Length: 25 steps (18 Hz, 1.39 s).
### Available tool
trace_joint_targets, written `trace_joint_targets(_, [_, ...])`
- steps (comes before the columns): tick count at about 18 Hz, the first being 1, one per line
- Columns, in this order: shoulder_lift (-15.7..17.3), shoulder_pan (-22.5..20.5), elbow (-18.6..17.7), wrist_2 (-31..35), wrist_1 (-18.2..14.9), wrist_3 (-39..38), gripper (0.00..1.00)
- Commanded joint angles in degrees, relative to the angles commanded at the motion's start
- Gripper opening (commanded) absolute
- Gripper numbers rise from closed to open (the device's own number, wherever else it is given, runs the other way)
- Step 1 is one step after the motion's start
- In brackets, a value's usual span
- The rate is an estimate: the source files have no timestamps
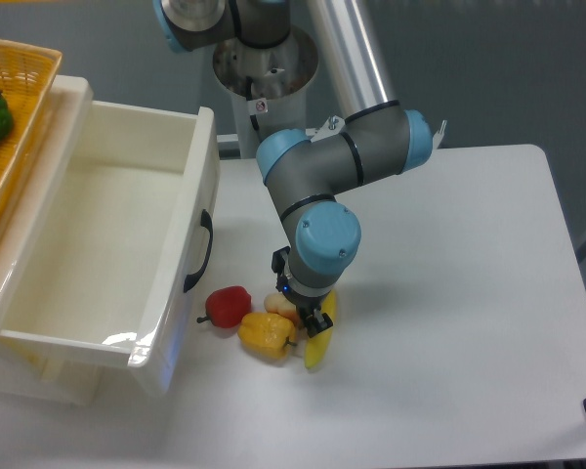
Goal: Pick up the round bread
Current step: 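Lower the open gripper over the bread roll and close on it, then lift the gripped bread roll up off the table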
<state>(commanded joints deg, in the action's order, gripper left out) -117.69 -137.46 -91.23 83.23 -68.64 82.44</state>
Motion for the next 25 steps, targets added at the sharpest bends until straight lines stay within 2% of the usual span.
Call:
trace_joint_targets(3, [0.1, 0.0, 0.6, -0.2, -0.1, 0.0, 0.25])
trace_joint_targets(7, [1.8, -0.4, 0.9, -0.1, -0.7, 0.1, 0.24])
trace_joint_targets(13, [4.9, -0.8, 1.4, -0.1, -5.1, 0.0, 0.24])
trace_joint_targets(15, [6.0, -1.2, 2.3, 0.0, -7.9, -0.5, 0.25])
trace_joint_targets(21, [11.9, -3.2, 3.7, 0.2, -17.5, -1.0, 0.25])
trace_joint_targets(23, [13.2, -3.8, 3.7, 0.2, -19.5, -1.2, 0.25])
trace_joint_targets(25, [14.0, -4.2, 3.7, 0.0, -20.0, -1.8, 0.25])
